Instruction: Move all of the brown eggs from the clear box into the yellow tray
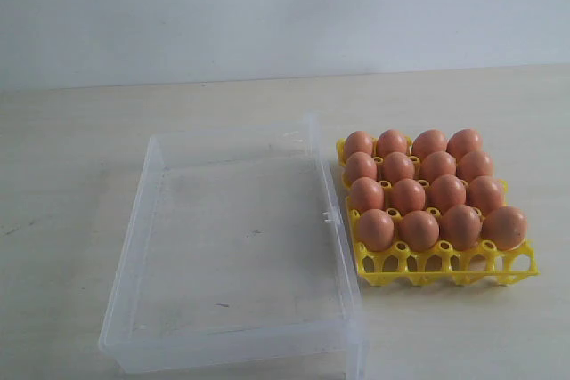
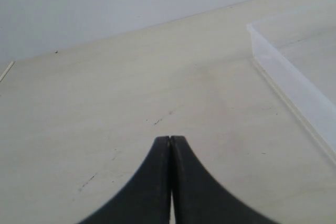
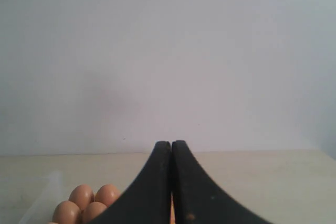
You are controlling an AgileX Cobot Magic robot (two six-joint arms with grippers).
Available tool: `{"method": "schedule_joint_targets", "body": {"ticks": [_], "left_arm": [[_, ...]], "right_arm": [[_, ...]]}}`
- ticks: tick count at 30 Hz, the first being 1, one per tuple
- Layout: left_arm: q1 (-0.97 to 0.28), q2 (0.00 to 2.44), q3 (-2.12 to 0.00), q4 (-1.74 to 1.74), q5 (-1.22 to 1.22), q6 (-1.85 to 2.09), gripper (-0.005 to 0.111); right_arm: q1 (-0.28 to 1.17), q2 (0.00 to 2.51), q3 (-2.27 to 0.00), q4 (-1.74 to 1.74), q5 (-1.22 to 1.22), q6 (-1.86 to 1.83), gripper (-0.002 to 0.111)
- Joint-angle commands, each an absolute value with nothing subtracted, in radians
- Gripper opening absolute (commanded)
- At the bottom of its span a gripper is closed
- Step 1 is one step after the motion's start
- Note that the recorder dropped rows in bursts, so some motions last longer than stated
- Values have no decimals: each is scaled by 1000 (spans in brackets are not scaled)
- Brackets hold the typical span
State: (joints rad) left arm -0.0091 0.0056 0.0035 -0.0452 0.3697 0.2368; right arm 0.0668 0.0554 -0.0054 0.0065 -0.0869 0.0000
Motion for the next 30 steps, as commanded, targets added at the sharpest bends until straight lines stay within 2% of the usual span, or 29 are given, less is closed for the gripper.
{"method": "schedule_joint_targets", "body": {"ticks": [1, 7, 30], "left_arm": [[-12, 0, 0, -50, 364, 236, 0], [-12, 0, 0, -50, 364, 236, 0], [-12, 0, 0, -50, 364, 236, 0]], "right_arm": [[62, 9, 0, 28, -42, 0, 0], [62, 0, 0, 54, 22, 0, 0], [62, 0, 0, 45, 21, 0, 0]]}}
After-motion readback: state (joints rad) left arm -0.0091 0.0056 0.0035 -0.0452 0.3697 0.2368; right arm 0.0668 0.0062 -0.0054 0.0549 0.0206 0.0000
